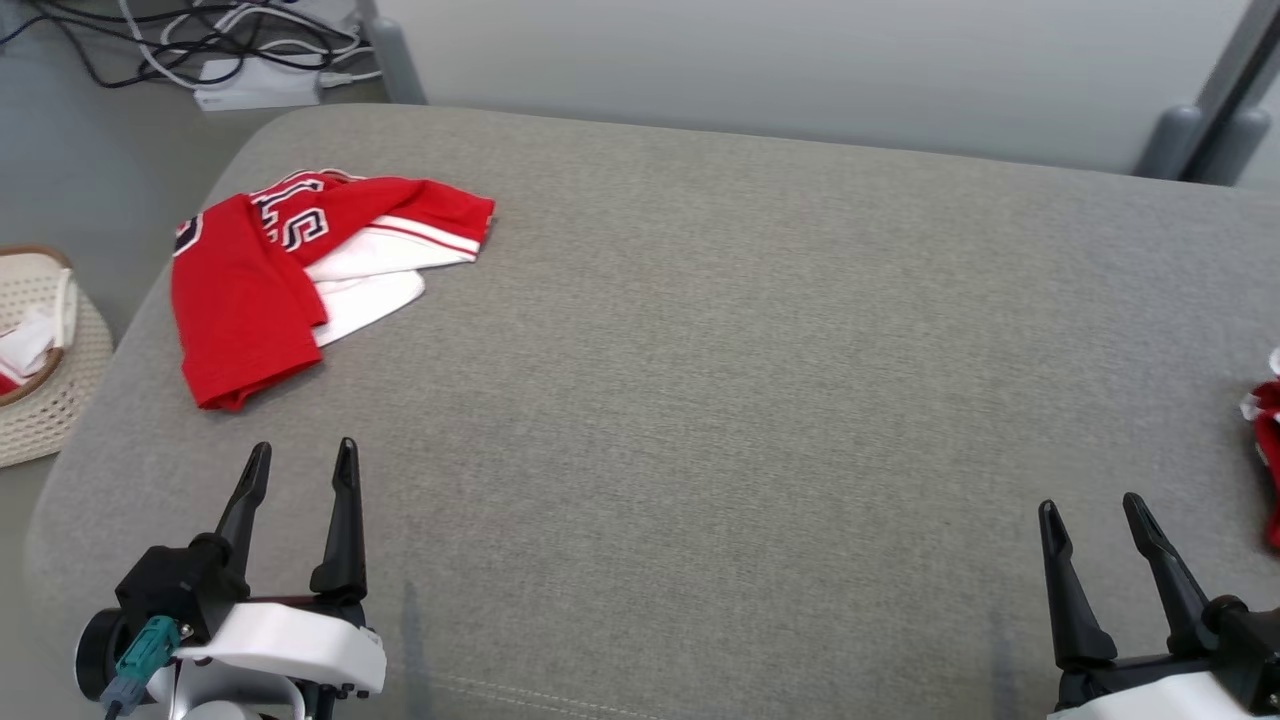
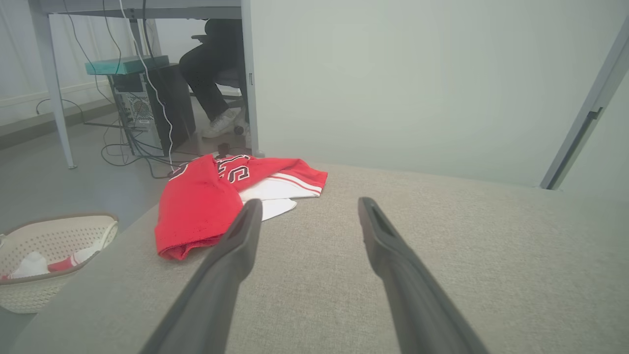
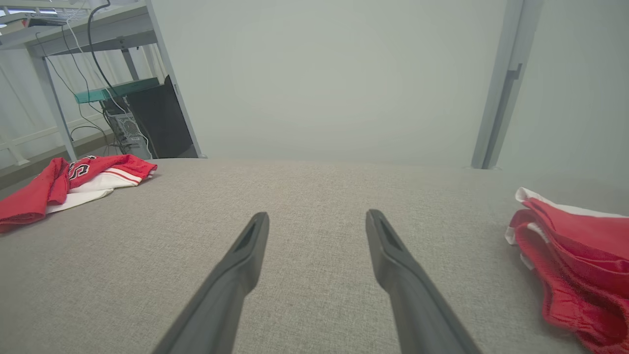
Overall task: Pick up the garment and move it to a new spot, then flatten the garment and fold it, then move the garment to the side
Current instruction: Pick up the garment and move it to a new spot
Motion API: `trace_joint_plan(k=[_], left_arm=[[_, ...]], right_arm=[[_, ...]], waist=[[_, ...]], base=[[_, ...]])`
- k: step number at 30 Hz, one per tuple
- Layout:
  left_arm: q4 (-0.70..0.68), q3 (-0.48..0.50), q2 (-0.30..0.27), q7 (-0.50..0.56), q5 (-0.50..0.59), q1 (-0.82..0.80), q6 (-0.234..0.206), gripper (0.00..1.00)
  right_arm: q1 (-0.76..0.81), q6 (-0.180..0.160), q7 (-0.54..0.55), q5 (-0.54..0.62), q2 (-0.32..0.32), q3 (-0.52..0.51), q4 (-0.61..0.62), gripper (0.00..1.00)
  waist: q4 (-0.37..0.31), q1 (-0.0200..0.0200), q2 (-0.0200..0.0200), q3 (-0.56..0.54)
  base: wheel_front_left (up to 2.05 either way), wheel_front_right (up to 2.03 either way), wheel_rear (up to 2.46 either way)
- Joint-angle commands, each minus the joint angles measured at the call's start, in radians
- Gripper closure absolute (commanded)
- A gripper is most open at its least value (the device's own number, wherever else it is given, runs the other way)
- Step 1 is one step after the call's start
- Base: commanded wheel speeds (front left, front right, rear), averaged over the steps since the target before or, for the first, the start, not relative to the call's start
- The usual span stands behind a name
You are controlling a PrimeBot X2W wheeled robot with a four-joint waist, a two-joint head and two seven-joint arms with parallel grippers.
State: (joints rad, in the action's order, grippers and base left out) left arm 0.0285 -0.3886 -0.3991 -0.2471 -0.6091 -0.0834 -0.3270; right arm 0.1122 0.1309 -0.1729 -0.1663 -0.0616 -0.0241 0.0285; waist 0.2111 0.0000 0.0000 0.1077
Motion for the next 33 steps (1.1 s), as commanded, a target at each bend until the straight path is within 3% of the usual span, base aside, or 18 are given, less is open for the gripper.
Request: trace_joint_plan(k=[1,12,26,33], left_arm=[[-0.018,0.046,-0.022,-0.009,-0.007,-0.012,-0.006,0.0],[-0.003,0.068,0.025,-0.013,-0.01,0.01,0.001,0.0],[0.006,0.054,0.018,-0.006,0.005,-0.021,0.011,0.0],[0.013,0.095,-0.019,0.049,-0.038,-0.17,0.06,0.0]], right_arm=[[-0.027,0.0,0.004,0.007,-0.018,0.024,0.038,0.0],[-0.009,0.0,0.01,-0.002,-0.019,0.032,0.032,0.0],[-0.017,0.0,0.017,-0.001,-0.017,0.039,0.041,0.0],[-0.043,0.0,0.03,-0.004,-0.029,0.039,0.066,0.0]], waist=[[0.06,0.0,0.0,-0.001],[0.188,0.0,0.0,-0.03],[0.196,0.0,0.0,-0.007],[0.158,0.0,0.0,0.042]], base=[[0.0,0.0,0.0],[0.0,0.0,0.0],[0.0,0.0,0.0],[0.0,0.0,0.0]])
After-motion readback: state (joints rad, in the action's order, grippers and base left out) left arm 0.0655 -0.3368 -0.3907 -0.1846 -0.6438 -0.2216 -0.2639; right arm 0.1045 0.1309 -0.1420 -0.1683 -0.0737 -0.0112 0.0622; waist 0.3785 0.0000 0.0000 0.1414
